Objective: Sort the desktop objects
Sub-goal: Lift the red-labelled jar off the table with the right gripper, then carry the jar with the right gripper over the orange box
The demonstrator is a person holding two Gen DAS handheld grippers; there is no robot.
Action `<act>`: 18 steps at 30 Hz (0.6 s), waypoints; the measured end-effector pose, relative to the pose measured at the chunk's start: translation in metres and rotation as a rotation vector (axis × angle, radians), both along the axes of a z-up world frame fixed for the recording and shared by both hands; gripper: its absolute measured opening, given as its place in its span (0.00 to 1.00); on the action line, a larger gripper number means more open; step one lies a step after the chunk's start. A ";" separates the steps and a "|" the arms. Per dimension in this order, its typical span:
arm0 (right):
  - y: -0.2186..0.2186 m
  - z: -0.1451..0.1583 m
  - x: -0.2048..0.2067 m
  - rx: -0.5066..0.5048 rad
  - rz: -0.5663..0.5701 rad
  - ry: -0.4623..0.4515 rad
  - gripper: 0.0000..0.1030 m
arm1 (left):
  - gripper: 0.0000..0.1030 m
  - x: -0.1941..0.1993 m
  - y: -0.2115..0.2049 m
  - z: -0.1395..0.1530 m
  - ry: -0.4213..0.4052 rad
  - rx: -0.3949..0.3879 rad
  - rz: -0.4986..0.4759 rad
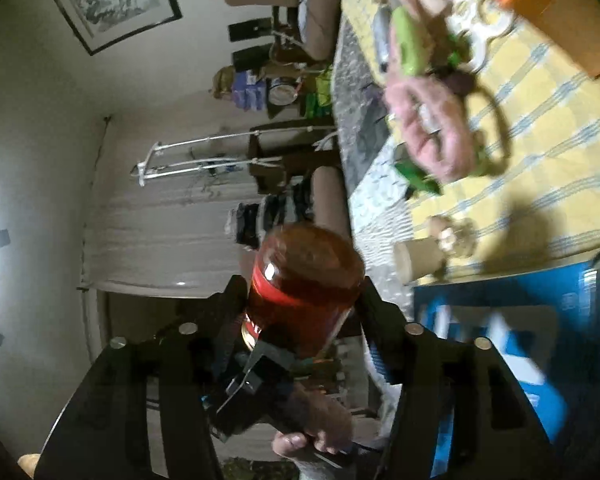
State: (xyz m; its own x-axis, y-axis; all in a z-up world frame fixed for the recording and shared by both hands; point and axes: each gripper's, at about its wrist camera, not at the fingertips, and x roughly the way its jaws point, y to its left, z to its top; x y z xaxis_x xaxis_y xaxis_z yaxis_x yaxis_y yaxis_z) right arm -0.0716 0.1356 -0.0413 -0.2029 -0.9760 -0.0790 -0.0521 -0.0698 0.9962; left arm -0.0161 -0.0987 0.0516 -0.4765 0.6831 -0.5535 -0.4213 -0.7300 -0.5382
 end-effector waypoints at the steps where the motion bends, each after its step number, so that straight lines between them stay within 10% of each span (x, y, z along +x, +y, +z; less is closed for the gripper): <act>1: 0.006 0.003 -0.001 0.045 -0.002 0.013 0.57 | 0.49 0.000 -0.002 -0.002 -0.007 0.005 -0.003; 5: 0.037 0.029 -0.002 0.227 -0.016 0.123 0.59 | 0.49 -0.002 -0.004 -0.004 -0.032 0.012 -0.025; 10: 0.026 0.125 0.032 0.826 0.070 0.697 0.59 | 0.49 -0.007 -0.007 -0.008 -0.134 0.076 -0.080; 13: 0.003 0.153 0.062 0.931 0.224 0.948 0.59 | 0.49 -0.013 -0.005 -0.009 -0.196 0.075 -0.127; 18: -0.036 0.141 0.087 1.074 0.488 1.090 0.58 | 0.49 -0.012 0.008 -0.007 -0.239 -0.002 -0.203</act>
